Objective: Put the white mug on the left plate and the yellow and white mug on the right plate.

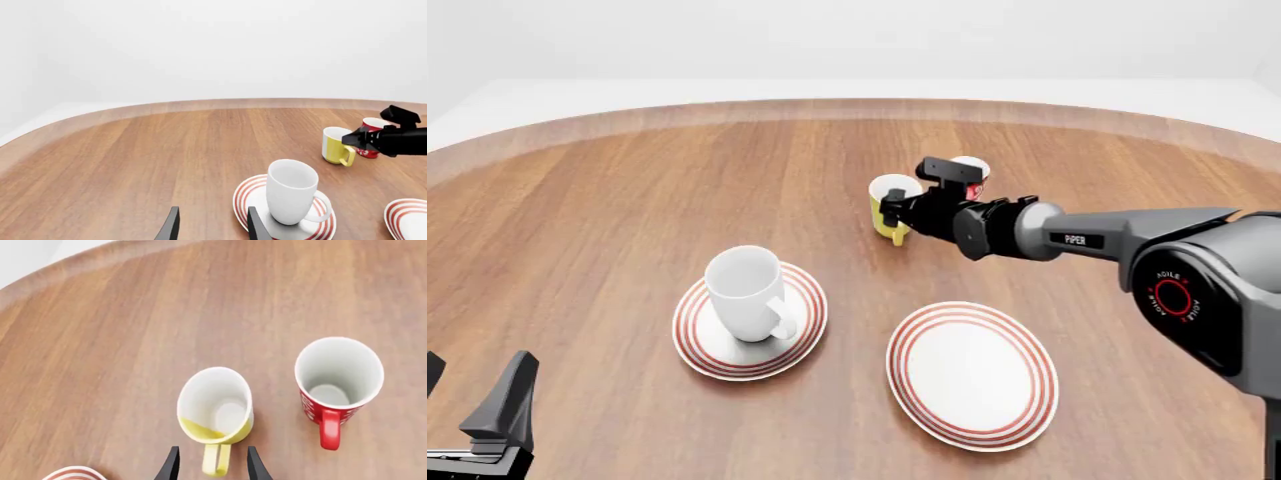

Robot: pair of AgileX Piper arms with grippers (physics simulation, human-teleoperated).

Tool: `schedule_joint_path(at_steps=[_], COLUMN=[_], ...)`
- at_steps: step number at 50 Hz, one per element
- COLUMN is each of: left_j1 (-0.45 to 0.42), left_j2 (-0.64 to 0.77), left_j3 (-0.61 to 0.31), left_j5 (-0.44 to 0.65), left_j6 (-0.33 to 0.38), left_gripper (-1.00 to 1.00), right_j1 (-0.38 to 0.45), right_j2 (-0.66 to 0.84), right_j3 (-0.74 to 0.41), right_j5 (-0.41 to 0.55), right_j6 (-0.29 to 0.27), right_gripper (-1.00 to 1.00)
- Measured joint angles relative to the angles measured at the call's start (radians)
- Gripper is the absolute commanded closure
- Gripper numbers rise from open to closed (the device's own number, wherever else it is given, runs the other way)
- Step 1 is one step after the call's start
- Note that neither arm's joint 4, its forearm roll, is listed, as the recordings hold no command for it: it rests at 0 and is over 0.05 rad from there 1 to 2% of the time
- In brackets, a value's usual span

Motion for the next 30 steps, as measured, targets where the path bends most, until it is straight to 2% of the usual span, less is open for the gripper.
schedule_joint_path(at_steps=[30], left_j1=[0.0], left_j2=[0.0], left_j3=[0.0], left_j5=[0.0], left_j6=[0.0], left_gripper=[-1.0], right_j1=[0.018], right_j2=[0.053], right_j3=[-0.043], right_j5=[0.045], right_j6=[0.043], right_gripper=[-1.0])
